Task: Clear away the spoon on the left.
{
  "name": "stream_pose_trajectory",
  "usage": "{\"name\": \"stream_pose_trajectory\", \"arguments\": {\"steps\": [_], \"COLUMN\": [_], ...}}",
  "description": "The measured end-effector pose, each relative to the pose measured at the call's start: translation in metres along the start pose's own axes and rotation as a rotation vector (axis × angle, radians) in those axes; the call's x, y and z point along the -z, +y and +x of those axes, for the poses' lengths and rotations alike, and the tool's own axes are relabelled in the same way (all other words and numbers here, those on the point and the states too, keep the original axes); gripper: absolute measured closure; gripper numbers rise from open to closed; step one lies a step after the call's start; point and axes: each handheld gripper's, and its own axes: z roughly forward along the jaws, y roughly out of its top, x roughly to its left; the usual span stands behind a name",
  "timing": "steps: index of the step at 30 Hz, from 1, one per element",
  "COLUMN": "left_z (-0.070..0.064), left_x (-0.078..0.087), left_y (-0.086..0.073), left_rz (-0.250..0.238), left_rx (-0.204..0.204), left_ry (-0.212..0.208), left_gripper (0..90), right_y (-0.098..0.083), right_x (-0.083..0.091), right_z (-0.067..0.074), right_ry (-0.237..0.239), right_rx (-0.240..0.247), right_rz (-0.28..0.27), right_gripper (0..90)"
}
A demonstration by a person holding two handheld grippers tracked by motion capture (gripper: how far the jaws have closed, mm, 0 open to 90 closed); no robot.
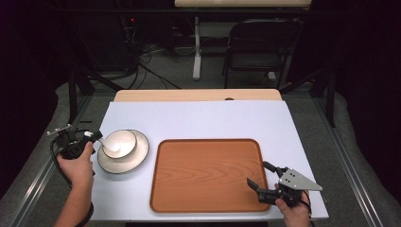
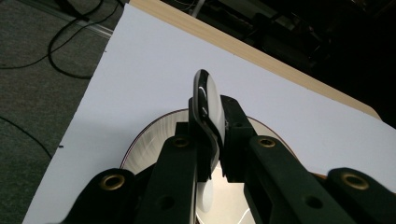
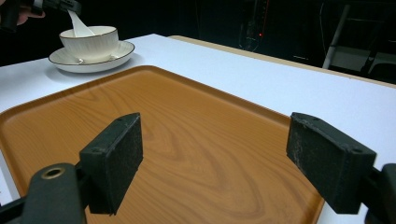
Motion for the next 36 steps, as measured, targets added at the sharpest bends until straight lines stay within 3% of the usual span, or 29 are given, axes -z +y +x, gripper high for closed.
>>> {"name": "stream_pose_trajectory", "arguments": {"steps": [17, 27, 36], "left_z": [-0.021, -0.040, -0.062], "left_x": [0.018, 0.028, 0.034], "left_y": [0.016, 0.021, 0.020], "left_rz": [-0.016, 0.004, 0.056], "left_rx": [-0.088, -0.179, -0.310], "left_ry": [-0.013, -0.017, -0.005], "left_gripper": [85.0, 85.0, 85.0], "right_y": [0.000, 0.001, 0.001], "right_x": [0.001, 0.001, 0.001], "right_z": [-0.001, -0.001, -0.001], "right_ry": [-0.004, -0.004, -0.005], "right_rx": [0.000, 0.005, 0.006], "right_rz": [0.001, 0.001, 0.001], "right_gripper": [18.5, 18.5, 18.5]}}
